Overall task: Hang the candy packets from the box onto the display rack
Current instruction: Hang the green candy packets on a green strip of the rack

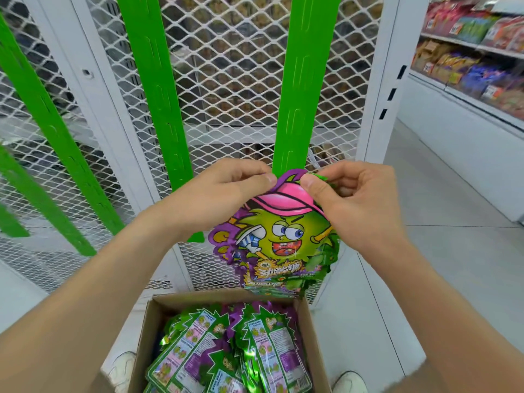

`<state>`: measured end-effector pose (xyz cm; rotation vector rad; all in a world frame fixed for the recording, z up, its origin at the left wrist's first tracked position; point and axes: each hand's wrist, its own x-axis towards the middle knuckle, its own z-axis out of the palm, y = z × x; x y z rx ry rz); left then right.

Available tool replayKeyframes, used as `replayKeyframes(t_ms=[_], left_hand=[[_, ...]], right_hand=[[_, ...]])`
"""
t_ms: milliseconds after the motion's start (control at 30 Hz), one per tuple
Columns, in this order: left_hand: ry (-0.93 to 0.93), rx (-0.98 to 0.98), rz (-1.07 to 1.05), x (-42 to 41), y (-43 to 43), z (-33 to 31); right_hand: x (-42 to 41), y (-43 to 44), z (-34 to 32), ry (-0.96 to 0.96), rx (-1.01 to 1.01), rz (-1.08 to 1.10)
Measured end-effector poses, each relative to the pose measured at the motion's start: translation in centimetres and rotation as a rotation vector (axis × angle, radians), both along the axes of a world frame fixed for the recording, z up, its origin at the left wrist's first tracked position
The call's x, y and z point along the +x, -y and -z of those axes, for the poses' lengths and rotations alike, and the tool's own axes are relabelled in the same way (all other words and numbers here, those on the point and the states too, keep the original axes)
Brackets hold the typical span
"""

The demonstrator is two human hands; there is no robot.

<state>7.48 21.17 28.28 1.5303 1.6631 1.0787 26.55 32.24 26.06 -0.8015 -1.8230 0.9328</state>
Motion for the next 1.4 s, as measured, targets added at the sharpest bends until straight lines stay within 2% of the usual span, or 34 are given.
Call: replayKeyframes(t_ms=[200,333,567,700,833,900,967,1000,1033,1100,1167,1300,1400], left_hand=[[0.078,0.008,0.008,0.7,0.1,-0.2],[0.058,0.042,0.005,0.5,-0.2,0.5],[-0.156,0.151,-0.007,0.4,-0.3,1.3],[-0.411,0.296,-0.129,0.5,-0.2,2.4],[-0.659,0.446,-0.291,1.5,1.1,4.1],[-0.716,0.584,-0.388,1.9,1.8,4.8],[-0.747,0.663,-0.401,2.4,2.7,5.9],[-0.758,0.608,-0.37,2.6,3.1,6.9],[-0.779,0.466,-0.329,2.6,3.4,8.0],[-0.851,-0.016,-0.205,2.5,3.9,11.1],[-0.882,-0.422,-0.031,1.7,4.4,15.3],[-0.803,-0.865,0.21,0.4,5.9,22.5],[-0.665,-1.038,0.264,0.4,7.2,25.6]], right_hand=[[-0.3,0.6,0.2,-0.048,0.019,0.037],[-0.2,0.5,0.1,0.034,0.052,0.022],[-0.1,0.5,1.1,0.224,0.194,-0.005],[0.1,0.5,1.5,0.261,0.24,0.021],[0.4,1.2,1.7,0.217,0.513,0.117],[0.5,2.1,1.9,0.153,0.619,0.051],[0.4,3.2,2.7,0.22,0.588,-0.145],[0.2,3.6,3.5,0.342,0.518,-0.258],[-0.1,4.0,4.6,0.526,0.449,-0.362],[-0.6,4.5,7.1,0.924,0.414,-0.525],[-1.0,5.1,9.3,1.167,0.451,-0.643],[-2.2,6.1,11.2,1.348,0.469,-0.746],[-3.3,6.3,12.2,1.383,0.46,-0.767]])
